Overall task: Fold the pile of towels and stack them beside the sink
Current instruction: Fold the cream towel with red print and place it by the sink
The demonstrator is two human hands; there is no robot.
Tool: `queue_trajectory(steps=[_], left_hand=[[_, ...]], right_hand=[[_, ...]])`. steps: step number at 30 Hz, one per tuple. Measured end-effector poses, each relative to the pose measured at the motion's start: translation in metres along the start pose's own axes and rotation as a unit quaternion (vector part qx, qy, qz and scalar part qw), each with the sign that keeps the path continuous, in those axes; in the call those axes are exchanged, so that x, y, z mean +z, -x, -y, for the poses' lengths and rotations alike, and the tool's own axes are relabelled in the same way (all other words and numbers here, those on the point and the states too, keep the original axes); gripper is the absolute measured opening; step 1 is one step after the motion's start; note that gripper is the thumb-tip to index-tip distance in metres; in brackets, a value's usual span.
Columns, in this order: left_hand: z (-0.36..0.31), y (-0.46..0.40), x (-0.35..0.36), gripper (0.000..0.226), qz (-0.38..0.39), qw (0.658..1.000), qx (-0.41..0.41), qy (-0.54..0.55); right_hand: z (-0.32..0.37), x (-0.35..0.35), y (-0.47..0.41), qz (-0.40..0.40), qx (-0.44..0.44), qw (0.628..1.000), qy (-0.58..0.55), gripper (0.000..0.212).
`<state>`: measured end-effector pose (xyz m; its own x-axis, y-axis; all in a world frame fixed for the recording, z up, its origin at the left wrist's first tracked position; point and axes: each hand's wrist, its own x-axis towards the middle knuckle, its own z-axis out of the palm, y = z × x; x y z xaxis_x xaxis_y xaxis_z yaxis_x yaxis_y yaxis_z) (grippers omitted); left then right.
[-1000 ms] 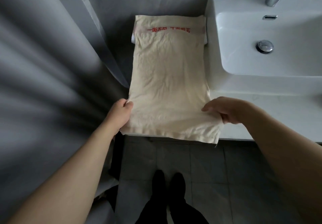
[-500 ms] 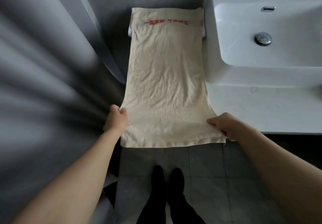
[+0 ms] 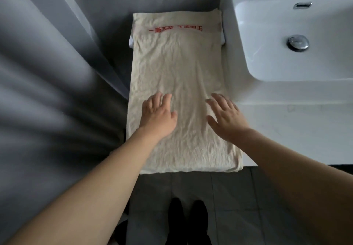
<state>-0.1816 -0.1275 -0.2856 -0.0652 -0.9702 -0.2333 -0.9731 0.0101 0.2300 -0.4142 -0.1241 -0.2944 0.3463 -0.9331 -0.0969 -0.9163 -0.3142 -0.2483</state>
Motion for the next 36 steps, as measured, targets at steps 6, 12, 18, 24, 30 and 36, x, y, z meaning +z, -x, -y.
queue_trajectory(steps=[6,12,18,24,30,36], left_hand=[[-0.046,-0.116,-0.012,0.040,-0.028,0.999,0.041,0.018],[-0.120,-0.214,-0.017,0.025,-0.025,0.989,0.089,0.112],[-0.168,-0.261,-0.010,0.036,-0.050,0.996,0.037,0.070],[-0.158,-0.267,-0.012,0.027,-0.048,0.987,0.033,0.153],[-0.160,-0.260,-0.003,0.027,0.005,0.985,0.088,0.150],[-0.139,-0.240,0.011,0.051,-0.153,0.980,0.097,-0.076]], right_hand=[[-0.036,0.021,-0.011,-0.005,-0.023,1.000,0.012,0.061],[-0.043,0.027,-0.015,-0.045,-0.018,0.999,-0.007,0.063],[-0.046,0.030,-0.015,-0.049,-0.032,0.998,0.014,0.064],[-0.045,0.026,-0.017,-0.032,-0.024,0.999,0.004,0.065],[-0.044,0.025,-0.017,-0.028,-0.016,0.999,-0.006,0.066],[-0.044,0.022,-0.017,-0.018,-0.013,1.000,-0.001,0.067]])
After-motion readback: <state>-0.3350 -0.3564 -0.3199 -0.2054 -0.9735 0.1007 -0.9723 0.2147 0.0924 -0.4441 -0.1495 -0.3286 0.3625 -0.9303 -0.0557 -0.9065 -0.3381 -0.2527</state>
